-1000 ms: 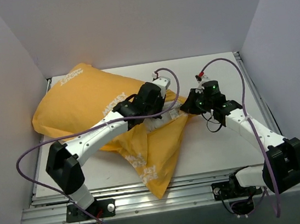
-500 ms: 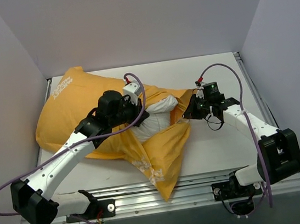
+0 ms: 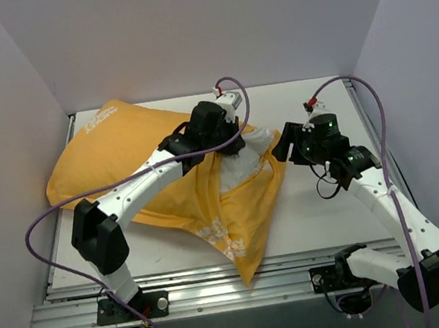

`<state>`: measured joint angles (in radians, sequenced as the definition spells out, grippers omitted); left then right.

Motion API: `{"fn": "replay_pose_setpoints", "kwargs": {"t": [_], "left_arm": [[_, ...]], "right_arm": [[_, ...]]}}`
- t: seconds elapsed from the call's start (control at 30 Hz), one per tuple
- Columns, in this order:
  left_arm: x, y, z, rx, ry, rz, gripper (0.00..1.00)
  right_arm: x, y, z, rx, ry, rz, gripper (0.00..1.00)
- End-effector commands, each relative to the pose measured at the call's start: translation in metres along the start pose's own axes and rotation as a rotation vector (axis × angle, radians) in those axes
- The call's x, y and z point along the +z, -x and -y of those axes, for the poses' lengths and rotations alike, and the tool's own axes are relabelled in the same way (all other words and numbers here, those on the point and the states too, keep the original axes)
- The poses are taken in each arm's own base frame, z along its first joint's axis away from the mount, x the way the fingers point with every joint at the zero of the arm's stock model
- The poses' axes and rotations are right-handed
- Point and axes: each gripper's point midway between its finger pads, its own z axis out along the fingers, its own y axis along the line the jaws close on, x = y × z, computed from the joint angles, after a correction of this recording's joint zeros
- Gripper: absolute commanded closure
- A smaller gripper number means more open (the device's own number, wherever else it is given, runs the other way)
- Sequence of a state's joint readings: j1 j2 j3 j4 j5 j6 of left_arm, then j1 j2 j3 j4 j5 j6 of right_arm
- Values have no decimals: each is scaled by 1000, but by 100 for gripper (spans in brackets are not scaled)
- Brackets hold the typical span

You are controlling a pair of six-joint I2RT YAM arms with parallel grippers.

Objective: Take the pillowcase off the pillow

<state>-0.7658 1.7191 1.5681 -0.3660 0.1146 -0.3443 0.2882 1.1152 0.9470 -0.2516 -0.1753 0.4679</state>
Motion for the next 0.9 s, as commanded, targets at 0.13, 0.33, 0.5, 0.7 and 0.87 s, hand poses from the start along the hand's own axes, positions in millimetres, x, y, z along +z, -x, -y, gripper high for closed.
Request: {"fn": "replay_pose_setpoints", "kwargs": {"t": [0.13, 0.33, 0.5, 0.7, 0.87], "left_arm": [[22, 70, -12, -11, 131, 171, 98], [44, 69, -15, -25, 143, 152, 98], [49, 68, -20, -20, 162, 145, 98], [49, 68, -27, -21, 180, 145, 98], [39, 79, -43, -44, 230, 155, 98]], "right_arm": [[-38, -2, -42, 45, 25, 32, 33], [-20, -26, -71, 59, -6, 12, 29], [3, -36, -85, 51, -71, 6, 27], [33, -47, -78, 51, -160, -8, 27], [48, -86, -39, 32, -281, -77, 32]]}}
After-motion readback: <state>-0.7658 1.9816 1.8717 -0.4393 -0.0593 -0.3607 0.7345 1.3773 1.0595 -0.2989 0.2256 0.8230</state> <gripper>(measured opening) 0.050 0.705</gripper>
